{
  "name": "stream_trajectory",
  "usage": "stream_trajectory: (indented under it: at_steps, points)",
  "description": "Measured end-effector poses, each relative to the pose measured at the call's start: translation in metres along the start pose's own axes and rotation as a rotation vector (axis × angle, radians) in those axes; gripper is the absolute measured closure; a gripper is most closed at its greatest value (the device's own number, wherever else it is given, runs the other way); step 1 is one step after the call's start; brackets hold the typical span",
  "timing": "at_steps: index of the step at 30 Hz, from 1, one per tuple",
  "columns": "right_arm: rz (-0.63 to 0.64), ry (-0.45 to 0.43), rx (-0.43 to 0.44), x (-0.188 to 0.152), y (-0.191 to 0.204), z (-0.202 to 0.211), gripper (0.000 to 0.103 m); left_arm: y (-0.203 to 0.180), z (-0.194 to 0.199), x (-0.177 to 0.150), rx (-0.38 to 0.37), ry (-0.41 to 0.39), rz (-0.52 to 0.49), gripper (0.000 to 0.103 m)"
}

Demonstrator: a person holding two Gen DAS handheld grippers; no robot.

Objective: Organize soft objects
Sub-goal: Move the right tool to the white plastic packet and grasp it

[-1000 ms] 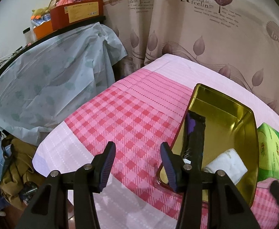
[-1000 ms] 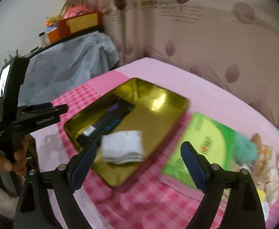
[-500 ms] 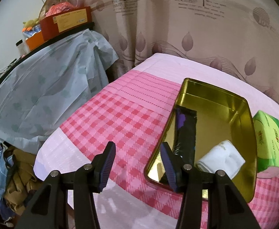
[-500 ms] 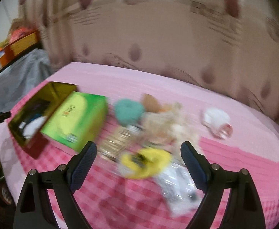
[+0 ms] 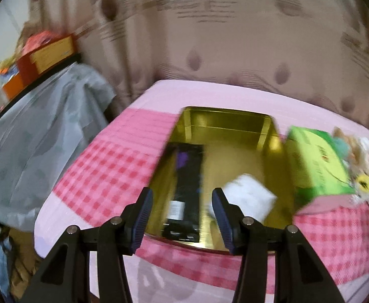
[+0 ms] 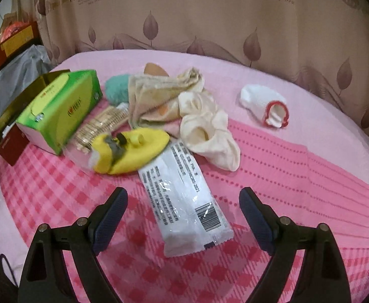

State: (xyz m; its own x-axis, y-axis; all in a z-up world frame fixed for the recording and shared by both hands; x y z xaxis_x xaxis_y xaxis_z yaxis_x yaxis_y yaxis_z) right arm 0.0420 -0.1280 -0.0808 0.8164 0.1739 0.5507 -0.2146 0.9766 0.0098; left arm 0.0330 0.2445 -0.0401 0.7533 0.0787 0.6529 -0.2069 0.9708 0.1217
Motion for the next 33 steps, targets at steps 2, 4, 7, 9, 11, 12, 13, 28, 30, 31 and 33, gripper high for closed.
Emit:
stream_trajectory:
  at_steps: [2, 4, 7, 9, 11, 12, 13, 28, 30, 31, 33]
  points:
    - [0.004, 0.009, 0.002, -0.001, -0.001, -0.008, 0.016, -0.016, 0.006, 0.001, -0.03, -0.005, -0.044, 0.053]
    - [0.004, 0.008, -0.002, -0.001, -0.002, -0.013, 0.016, -0.035, 0.011, 0.003, -0.072, -0.007, -0.084, 0.053]
    - [0.012, 0.006, -0.004, -0.001, -0.003, -0.02, 0.022, -0.06, 0.015, 0.007, -0.134, -0.001, -0.124, 0.053]
    - [0.013, 0.006, 0.01, -0.003, -0.005, -0.023, 0.027, -0.077, 0.019, 0.01, -0.159, -0.009, -0.157, 0.053]
    - [0.01, -0.002, 0.022, -0.004, -0.005, -0.025, 0.032, -0.096, 0.023, 0.013, -0.187, -0.017, -0.195, 0.052]
    - [0.008, -0.004, 0.028, -0.003, -0.005, -0.026, 0.033, -0.107, 0.025, 0.015, -0.204, -0.025, -0.215, 0.051]
    - [0.005, -0.011, 0.031, -0.004, -0.005, -0.025, 0.035, -0.117, 0.025, 0.016, -0.223, -0.025, -0.235, 0.051]
    - [-0.082, -0.014, 0.001, -0.03, -0.041, 0.001, 0.048, -0.255, 0.014, 0.003, -0.461, 0.051, -0.474, 0.051]
    - [-0.109, -0.018, -0.007, -0.037, -0.052, 0.005, 0.048, -0.271, 0.012, 0.001, -0.49, 0.059, -0.505, 0.051]
    - [-0.123, -0.022, -0.01, -0.04, -0.058, 0.008, 0.048, -0.275, 0.012, 0.0, -0.498, 0.062, -0.516, 0.051]
    - [-0.142, -0.029, -0.008, -0.043, -0.065, 0.009, 0.048, -0.287, 0.011, 0.0, -0.514, 0.07, -0.542, 0.051]
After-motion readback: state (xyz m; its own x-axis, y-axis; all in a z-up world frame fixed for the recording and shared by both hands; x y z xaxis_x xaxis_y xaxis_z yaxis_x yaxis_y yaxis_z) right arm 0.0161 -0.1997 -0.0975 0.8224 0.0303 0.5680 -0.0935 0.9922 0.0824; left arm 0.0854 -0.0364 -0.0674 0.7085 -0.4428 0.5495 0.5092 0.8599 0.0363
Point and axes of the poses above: each gripper's, at about its wrist camera, not at the fingertips, and z roughly against the way its jaws point, y to its left, x to its top, the point moved 1 cm from there along -z, roughly the way its jaws point, and after that the axes turned 2 degrees about -z, right-handed, at the moved point
